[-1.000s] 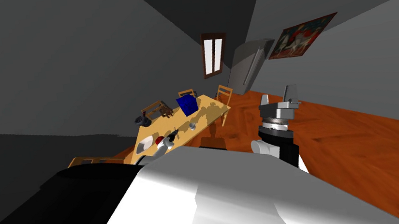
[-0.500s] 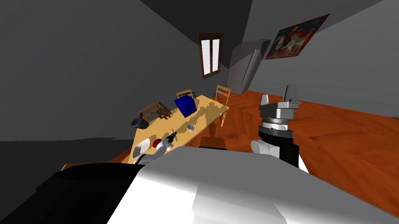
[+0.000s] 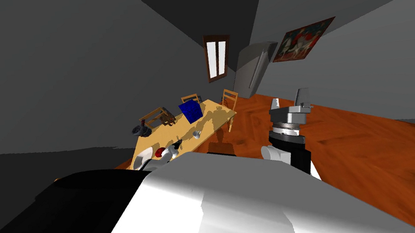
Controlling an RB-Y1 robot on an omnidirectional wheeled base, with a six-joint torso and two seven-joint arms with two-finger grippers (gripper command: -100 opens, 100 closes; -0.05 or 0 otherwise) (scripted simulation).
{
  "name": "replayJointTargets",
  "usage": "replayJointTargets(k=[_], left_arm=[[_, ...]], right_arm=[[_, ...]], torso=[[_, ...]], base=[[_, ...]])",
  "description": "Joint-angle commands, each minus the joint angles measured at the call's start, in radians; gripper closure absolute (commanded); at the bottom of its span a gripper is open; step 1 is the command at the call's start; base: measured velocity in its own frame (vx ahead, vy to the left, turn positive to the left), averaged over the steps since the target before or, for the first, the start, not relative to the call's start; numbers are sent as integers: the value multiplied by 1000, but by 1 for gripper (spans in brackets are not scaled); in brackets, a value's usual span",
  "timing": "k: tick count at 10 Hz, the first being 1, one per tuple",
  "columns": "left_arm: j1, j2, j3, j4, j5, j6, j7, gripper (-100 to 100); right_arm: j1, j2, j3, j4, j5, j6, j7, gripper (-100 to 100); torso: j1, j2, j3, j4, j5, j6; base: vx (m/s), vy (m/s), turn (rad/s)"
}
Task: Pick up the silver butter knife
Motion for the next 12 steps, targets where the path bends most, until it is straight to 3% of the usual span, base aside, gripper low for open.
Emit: replayJointTargets(k=[1, 5, 6, 7, 8, 10, 12], left_arm=[[-15, -3, 19, 43, -16, -5, -8, -100], [-21, -6, 28, 64, -26, -2, -9, -100], [-22, -7, 31, 68, -28, -5, -11, 0], [-26, -47, 52, 38, -61, 29, -23, -100], [-26, -47, 52, 38, -61, 29, -23, -100], [-30, -88, 72, 8, -94, 62, -35, -100], [-30, -88, 72, 8, -94, 62, -35, -100]], right_arm=[[0, 0, 0, 0, 0, 0, 0, 0], [0, 0, 0, 0, 0, 0, 0, 0], [0, 0, 0, 0, 0, 0, 0, 0], [0, 0, 0, 0, 0, 0, 0, 0], [0, 0, 0, 0, 0, 0, 0, 0], [0, 0, 0, 0, 0, 0, 0, 0], [0, 0, 0, 0, 0, 0, 0, 0]], torso=[[0, 0, 0, 0, 0, 0], [1, 1, 0, 0, 0, 0], [1, 1, 1, 0, 0, 0], [1, 2, 1, 0, 0, 0], [5, 2, 1, 0, 1, 0], [6, 2, 1, 0, 1, 0], [5, 3, 2, 1, 1, 0]], base=[[17, -14, -32], [14, -7, -16], [0, 0, 0], [-4, 68, 75], [-4, 86, 20], [-8, 81, 32], [-9, 35, 2]])
